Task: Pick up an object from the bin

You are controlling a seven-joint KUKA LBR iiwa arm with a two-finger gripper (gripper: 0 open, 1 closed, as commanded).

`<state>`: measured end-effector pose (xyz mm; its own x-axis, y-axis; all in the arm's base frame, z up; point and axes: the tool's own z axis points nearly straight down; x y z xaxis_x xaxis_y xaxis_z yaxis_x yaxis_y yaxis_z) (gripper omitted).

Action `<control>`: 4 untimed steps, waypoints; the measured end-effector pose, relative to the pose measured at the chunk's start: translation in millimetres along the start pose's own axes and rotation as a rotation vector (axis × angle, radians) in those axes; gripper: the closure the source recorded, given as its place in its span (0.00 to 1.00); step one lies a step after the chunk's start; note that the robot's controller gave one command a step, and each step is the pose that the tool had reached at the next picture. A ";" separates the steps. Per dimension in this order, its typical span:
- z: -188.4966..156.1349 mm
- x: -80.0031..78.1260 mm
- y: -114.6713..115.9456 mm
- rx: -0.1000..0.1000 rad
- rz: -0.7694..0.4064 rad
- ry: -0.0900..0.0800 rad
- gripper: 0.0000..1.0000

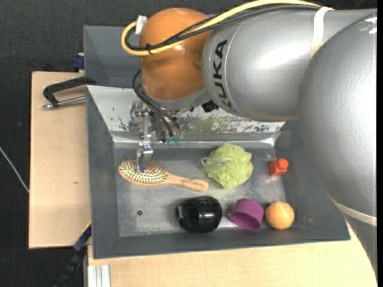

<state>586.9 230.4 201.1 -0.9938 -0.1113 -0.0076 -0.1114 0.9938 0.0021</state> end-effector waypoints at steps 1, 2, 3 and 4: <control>28.7 9.2 -5.6 0.000 -0.161 0.006 0.00; 46.2 25.2 -13.4 0.001 0.172 0.006 0.00; 107.1 13.2 -4.7 -0.005 0.028 -0.011 1.00; 107.1 13.2 -4.7 -0.005 0.028 -0.011 1.00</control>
Offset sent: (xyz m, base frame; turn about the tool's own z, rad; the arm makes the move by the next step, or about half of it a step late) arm -0.0416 -0.0276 -0.0681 0.4422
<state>575.1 224.6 93.9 -0.9963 -0.0837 -0.0185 -0.0838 0.9965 0.0077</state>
